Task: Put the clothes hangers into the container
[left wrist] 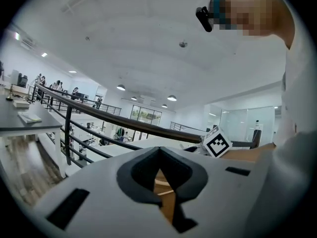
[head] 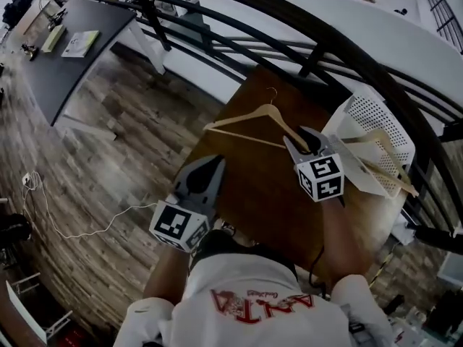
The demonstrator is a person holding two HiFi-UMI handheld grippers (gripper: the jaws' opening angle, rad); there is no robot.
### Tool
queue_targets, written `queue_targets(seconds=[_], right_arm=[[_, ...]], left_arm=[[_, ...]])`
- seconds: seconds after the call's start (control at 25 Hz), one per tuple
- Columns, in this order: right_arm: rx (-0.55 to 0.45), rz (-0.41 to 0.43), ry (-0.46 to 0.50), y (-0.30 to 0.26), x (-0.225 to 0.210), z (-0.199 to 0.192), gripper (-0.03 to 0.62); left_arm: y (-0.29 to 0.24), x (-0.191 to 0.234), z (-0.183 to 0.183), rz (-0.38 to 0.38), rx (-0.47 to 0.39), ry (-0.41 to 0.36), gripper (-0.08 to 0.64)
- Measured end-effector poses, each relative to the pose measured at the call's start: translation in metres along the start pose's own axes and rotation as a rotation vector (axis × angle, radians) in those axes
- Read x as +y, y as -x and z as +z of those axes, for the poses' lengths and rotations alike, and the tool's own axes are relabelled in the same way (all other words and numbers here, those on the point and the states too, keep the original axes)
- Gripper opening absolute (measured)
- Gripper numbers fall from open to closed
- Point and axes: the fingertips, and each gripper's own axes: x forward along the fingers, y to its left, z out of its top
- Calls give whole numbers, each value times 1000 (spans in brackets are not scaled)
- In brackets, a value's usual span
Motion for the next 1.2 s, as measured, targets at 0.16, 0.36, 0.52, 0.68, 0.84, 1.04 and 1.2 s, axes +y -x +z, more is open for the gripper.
queue_targets(seconds=[0.16,0.36,0.52,0.68,0.84,1.04,1.2], right_arm=[[77,-20,-5,-74,-17,-30,152],[260,13,-25,-142,-28,-83,195],[342,-15,-45,-178,-42,-111,210],[393,1,-76,-192,-48,-127,238],[442,-3,-104,-201,-52,-143,238],[444,-35,-162,-205,-52,-150,235],[444,-48,-127,-206,-39,-149,153]], left_arm=[[0,27,-28,33,25,26,8],[2,40,-43,41,43,45,9],[4,58,-46,59,40,66,9],[3,68,-59,76,53,85,9],[-1,72,-68,75,66,96,8],[1,81,-76,81,79,119,9],[0,82,-79,83,78,120,9]])
